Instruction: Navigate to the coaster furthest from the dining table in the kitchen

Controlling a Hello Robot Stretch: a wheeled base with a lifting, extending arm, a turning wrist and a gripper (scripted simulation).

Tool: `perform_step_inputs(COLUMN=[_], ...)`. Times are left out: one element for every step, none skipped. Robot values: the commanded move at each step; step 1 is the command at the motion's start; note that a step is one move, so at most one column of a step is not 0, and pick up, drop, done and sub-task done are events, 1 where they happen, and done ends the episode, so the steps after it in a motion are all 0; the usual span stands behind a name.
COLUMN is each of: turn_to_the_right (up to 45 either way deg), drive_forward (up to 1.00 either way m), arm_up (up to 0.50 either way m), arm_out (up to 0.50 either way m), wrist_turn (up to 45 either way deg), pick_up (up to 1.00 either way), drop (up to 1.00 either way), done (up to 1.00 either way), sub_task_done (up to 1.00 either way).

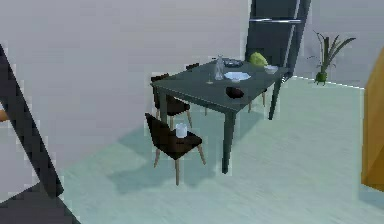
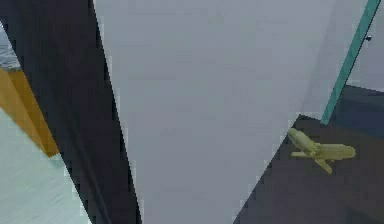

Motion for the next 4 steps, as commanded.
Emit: perform_step_inputs(turn_to_the_right=[12.0, 0.0, 24.0, 0.0], drive_forward=[0.00, 0.50, 0.00, 0.25], arm_up=[0.00, 0.00, 0.00, 0.00], arm_out=[0.00, 0.00, 0.00, 0.00], wrist_turn=[0.0, 0.0, 0.0, 0.0], pick_up=[0.00, 0.00, 0.00, 0.00], drop=[0.00, 0.00, 0.00, 0.00], done=[0.00, 0.00, 0.00, 0.00], sub_task_done=[0.00, 0.00, 0.00, 0.00])
